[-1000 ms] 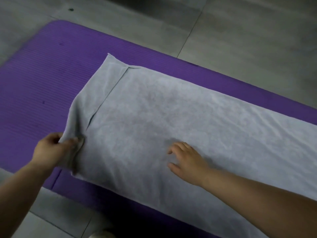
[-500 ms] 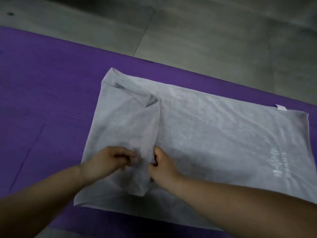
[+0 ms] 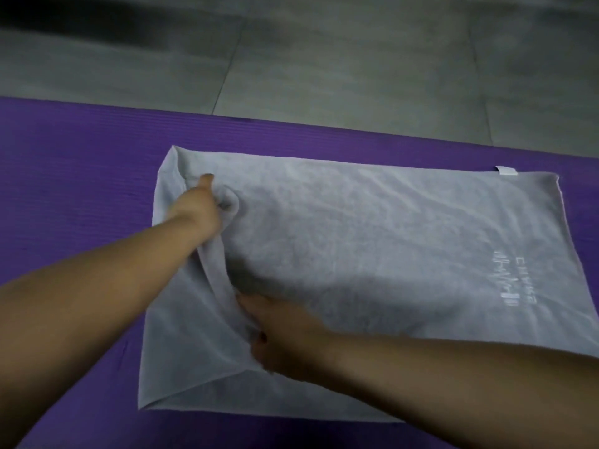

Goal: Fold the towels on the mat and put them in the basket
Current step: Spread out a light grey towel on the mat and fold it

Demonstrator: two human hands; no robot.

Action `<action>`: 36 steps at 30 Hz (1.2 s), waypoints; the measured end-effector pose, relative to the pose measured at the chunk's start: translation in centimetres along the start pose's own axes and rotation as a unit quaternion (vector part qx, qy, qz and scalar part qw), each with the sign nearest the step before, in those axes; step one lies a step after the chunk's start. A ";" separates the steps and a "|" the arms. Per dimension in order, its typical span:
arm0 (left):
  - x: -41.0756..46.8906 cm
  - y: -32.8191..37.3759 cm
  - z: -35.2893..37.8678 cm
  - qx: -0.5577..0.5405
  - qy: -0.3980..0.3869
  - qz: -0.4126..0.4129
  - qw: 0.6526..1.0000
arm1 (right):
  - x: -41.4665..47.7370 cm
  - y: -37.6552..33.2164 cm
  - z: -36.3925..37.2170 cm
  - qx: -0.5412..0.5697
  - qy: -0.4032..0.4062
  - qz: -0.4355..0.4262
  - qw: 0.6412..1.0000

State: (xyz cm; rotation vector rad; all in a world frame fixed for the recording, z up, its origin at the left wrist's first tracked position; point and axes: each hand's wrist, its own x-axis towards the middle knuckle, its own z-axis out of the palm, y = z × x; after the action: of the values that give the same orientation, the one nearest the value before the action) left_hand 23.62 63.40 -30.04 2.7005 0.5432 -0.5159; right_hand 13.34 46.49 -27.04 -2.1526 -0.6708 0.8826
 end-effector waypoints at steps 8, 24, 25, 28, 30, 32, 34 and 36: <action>-1.5 2.8 -2.6 -0.343 0.086 -0.060 0.933 | -5.7 3.3 -4.5 0.087 0.015 0.039 0.995; -11.1 33.4 8.5 -0.196 -0.064 0.439 0.874 | -26.2 25.1 -9.4 0.281 0.512 0.366 0.725; -12.0 31.7 10.5 -0.167 -0.104 0.454 0.869 | -27.6 26.2 -8.7 0.282 0.518 0.387 0.709; -14.8 24.3 15.0 -0.049 -0.145 0.486 0.860 | -29.5 28.2 -7.6 0.299 0.527 0.417 0.677; -16.2 19.3 17.4 0.007 -0.120 0.535 0.836 | -29.6 28.4 -7.6 0.308 0.520 0.415 0.680; -17.3 16.0 18.6 0.062 -0.080 0.576 0.811 | -29.6 28.6 -7.5 0.319 0.498 0.411 0.694; -17.7 14.1 19.2 0.087 -0.049 0.607 0.788 | -29.8 28.5 -7.4 0.310 0.469 0.421 0.712; -17.8 13.5 19.0 0.093 -0.018 0.617 0.781 | -30.2 28.6 -7.3 0.286 0.463 0.438 0.716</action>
State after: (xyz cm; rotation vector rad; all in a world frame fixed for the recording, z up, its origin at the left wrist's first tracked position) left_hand 8.72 38.88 -36.04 2.4936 -1.3047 -0.2071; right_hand 5.20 5.58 -33.41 -1.8845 1.0807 0.2154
